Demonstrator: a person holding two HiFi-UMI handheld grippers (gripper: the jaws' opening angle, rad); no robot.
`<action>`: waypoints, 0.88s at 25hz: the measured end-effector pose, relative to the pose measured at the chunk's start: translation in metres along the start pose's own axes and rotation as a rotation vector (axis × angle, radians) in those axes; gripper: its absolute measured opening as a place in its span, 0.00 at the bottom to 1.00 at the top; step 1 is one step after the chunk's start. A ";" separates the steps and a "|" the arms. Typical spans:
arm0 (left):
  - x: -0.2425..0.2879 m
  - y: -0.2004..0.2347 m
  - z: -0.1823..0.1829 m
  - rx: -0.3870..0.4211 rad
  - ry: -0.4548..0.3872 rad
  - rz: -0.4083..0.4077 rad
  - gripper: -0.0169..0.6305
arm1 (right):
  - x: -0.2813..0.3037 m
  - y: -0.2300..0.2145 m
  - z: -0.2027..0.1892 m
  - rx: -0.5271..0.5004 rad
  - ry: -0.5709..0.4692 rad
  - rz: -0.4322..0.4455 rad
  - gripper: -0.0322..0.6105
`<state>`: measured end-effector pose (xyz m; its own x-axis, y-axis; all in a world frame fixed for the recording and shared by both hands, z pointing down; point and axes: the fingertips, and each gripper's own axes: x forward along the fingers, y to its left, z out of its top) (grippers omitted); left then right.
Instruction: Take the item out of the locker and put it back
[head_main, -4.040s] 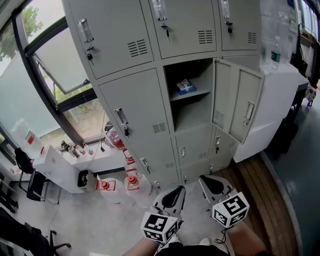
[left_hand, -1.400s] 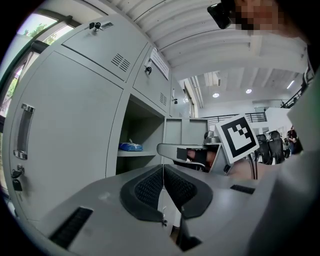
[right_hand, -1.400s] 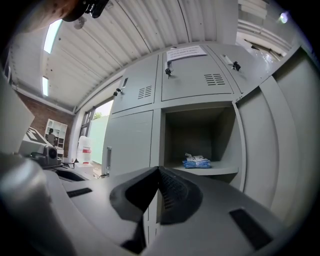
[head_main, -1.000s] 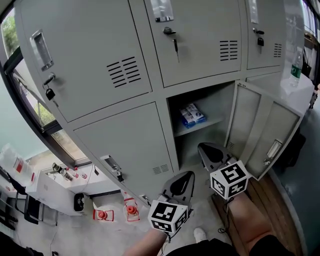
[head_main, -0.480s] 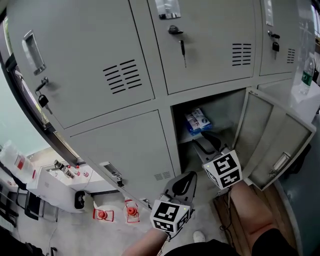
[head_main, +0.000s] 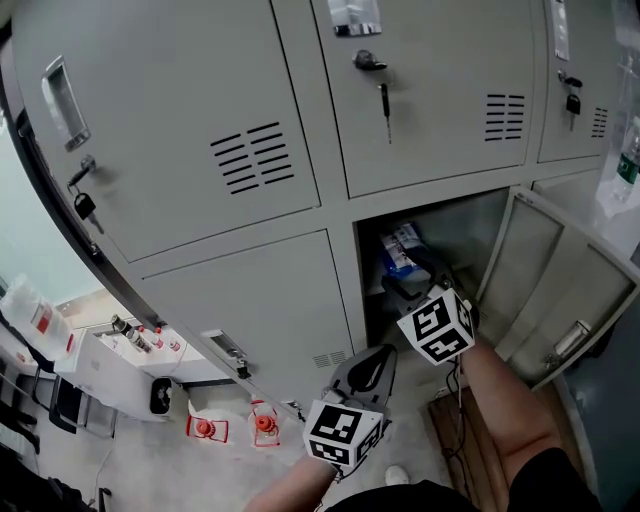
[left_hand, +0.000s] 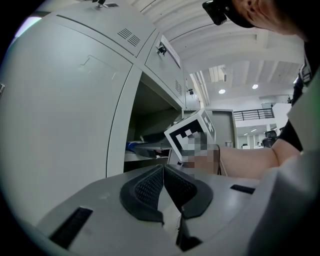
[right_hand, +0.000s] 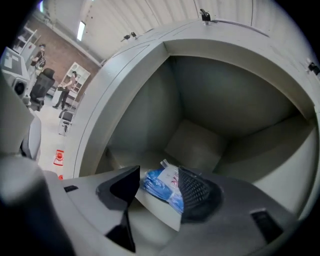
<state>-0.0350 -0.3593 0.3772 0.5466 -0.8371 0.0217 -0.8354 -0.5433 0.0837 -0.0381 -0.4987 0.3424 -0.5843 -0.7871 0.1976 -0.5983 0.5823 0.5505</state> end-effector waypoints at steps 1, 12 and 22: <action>0.001 0.001 0.000 0.000 0.001 0.000 0.05 | 0.002 0.000 -0.001 -0.004 0.006 0.005 0.51; 0.014 -0.006 -0.002 0.004 0.009 -0.029 0.05 | 0.021 -0.024 -0.014 -0.033 0.115 0.021 0.53; 0.016 -0.004 -0.004 -0.003 0.011 -0.028 0.05 | 0.027 -0.033 -0.029 0.001 0.193 0.000 0.33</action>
<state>-0.0233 -0.3701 0.3807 0.5706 -0.8207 0.0303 -0.8195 -0.5665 0.0870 -0.0185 -0.5451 0.3530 -0.4685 -0.8113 0.3499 -0.5988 0.5827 0.5495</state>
